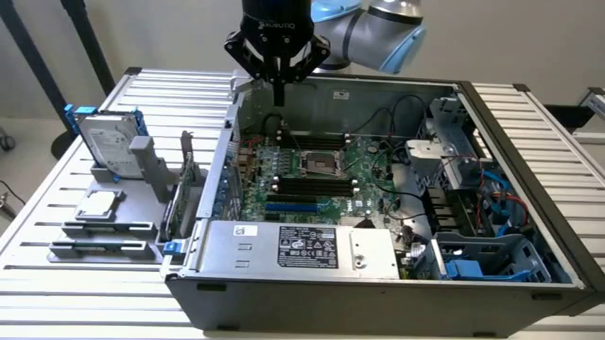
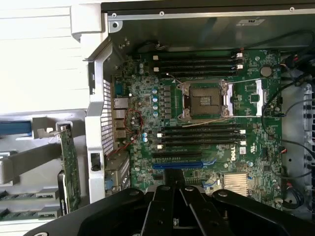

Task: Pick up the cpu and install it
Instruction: 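Reach for the cpu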

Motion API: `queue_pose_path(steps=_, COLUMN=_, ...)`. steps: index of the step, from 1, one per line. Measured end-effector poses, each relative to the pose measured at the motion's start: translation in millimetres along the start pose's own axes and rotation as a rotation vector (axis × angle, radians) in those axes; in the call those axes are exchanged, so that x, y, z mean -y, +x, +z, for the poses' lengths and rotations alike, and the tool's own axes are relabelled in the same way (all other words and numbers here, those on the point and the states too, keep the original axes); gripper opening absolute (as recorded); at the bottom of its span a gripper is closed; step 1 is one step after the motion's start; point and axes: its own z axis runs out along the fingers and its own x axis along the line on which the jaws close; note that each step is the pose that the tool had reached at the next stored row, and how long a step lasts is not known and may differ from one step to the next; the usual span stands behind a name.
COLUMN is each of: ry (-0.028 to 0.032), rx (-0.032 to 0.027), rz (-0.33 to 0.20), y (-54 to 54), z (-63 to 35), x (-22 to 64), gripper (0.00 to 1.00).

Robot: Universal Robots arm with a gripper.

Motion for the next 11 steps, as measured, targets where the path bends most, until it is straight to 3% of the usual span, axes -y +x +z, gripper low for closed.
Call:
queue_pose_path(steps=2, ry=0.0003, rx=-0.0013, rz=0.0, y=2.6, z=-0.2, x=0.2, gripper=0.11)
queue_pose_path(steps=11, ry=0.0007, rx=-0.0076, rz=0.0, y=43.5, z=2.6, x=2.0, gripper=0.11)
